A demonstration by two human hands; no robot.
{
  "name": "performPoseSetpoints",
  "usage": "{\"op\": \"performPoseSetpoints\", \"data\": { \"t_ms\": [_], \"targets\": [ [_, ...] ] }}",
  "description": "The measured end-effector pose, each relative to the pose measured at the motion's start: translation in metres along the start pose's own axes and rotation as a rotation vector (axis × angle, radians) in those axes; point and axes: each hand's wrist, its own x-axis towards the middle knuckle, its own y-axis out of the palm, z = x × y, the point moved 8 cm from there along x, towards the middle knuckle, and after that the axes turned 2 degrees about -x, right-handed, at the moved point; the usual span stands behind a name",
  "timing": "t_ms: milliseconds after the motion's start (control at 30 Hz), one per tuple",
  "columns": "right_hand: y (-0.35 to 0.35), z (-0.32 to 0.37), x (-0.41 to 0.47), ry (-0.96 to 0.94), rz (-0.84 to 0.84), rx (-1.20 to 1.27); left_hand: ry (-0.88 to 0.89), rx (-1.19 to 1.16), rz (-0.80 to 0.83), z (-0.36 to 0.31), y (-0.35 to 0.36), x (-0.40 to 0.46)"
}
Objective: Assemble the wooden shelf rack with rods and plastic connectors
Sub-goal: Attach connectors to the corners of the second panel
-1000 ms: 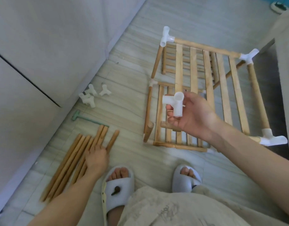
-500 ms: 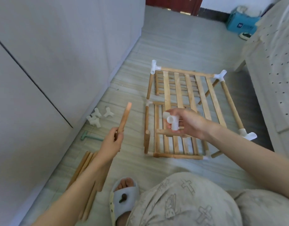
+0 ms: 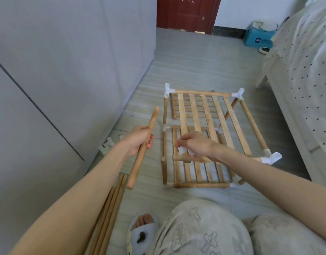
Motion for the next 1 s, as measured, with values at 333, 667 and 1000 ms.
{"op": "performPoseSetpoints", "data": {
  "t_ms": [333, 667, 1000],
  "targets": [
    [-0.021, -0.035, 0.049, -0.095, -0.252, -0.334, 0.083, 0.031, -0.059, -0.007, 0.037, 0.101],
    [-0.016, -0.032, 0.053, -0.164, -0.298, -0.446, 0.118, -0.028, -0.139, 0.003, 0.035, 0.136],
    [-0.011, -0.032, 0.050, -0.172, -0.261, -0.427, 0.142, 0.038, -0.115, -0.001, 0.044, 0.138]
  ]
}}
